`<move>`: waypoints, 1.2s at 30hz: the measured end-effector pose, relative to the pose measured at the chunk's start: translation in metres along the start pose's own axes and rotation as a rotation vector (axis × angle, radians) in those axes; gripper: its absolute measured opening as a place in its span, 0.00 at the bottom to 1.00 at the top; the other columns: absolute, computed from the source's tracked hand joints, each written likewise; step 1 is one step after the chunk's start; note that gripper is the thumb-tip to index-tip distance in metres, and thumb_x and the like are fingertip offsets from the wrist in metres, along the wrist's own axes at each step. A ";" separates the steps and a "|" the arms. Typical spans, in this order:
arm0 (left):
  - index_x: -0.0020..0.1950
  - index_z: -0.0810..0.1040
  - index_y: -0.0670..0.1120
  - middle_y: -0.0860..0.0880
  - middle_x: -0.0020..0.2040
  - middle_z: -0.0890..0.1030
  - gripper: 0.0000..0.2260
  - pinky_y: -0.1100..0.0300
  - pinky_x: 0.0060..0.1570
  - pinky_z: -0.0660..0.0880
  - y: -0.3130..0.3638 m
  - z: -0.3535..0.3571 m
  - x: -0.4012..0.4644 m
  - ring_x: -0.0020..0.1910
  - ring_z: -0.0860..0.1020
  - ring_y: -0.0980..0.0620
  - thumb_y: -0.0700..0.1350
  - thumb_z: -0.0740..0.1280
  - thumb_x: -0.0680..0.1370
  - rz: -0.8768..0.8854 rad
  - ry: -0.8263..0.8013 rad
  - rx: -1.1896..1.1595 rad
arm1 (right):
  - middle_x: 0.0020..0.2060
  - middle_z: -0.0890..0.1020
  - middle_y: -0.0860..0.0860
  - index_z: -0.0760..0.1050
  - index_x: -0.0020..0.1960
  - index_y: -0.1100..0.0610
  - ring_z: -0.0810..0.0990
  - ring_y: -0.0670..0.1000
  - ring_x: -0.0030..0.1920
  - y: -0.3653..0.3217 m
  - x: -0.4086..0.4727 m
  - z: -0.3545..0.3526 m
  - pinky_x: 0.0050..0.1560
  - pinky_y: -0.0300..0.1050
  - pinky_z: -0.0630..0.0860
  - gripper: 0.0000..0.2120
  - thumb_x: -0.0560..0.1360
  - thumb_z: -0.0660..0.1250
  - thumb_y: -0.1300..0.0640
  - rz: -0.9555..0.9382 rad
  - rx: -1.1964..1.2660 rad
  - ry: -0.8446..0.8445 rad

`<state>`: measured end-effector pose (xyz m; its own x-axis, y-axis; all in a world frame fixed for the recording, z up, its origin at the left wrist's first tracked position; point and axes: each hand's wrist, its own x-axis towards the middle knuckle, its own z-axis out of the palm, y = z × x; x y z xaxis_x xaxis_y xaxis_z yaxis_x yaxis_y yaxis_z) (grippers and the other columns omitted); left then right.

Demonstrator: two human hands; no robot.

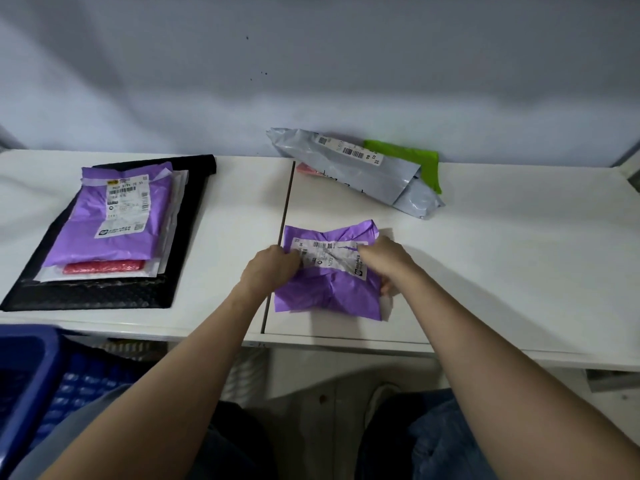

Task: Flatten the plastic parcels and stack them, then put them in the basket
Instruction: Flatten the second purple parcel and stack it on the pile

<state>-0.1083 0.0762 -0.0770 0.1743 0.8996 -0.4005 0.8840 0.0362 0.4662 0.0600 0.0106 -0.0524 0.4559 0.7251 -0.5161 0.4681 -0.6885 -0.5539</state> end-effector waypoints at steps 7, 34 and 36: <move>0.56 0.69 0.38 0.33 0.53 0.79 0.11 0.50 0.44 0.70 0.010 0.005 -0.010 0.49 0.76 0.33 0.44 0.54 0.82 0.266 0.298 -0.157 | 0.59 0.76 0.65 0.59 0.68 0.60 0.74 0.68 0.59 -0.007 -0.010 0.006 0.54 0.53 0.71 0.21 0.77 0.57 0.64 -0.271 -0.061 0.374; 0.78 0.48 0.46 0.49 0.79 0.47 0.28 0.51 0.75 0.47 -0.006 0.043 -0.007 0.78 0.45 0.49 0.54 0.36 0.79 0.573 0.023 0.414 | 0.78 0.48 0.53 0.47 0.77 0.57 0.44 0.50 0.77 0.018 0.001 0.050 0.77 0.52 0.42 0.25 0.82 0.45 0.50 -0.453 -0.432 0.081; 0.78 0.44 0.46 0.48 0.79 0.44 0.30 0.50 0.76 0.45 -0.006 0.044 -0.007 0.77 0.42 0.49 0.54 0.35 0.76 0.582 0.000 0.429 | 0.78 0.45 0.52 0.45 0.77 0.56 0.41 0.49 0.77 0.018 0.001 0.051 0.76 0.51 0.40 0.26 0.82 0.44 0.48 -0.438 -0.414 0.048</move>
<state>-0.0962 0.0507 -0.1115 0.6685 0.7212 -0.1815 0.7405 -0.6228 0.2526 0.0306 -0.0002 -0.0963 0.1832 0.9475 -0.2621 0.8712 -0.2800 -0.4033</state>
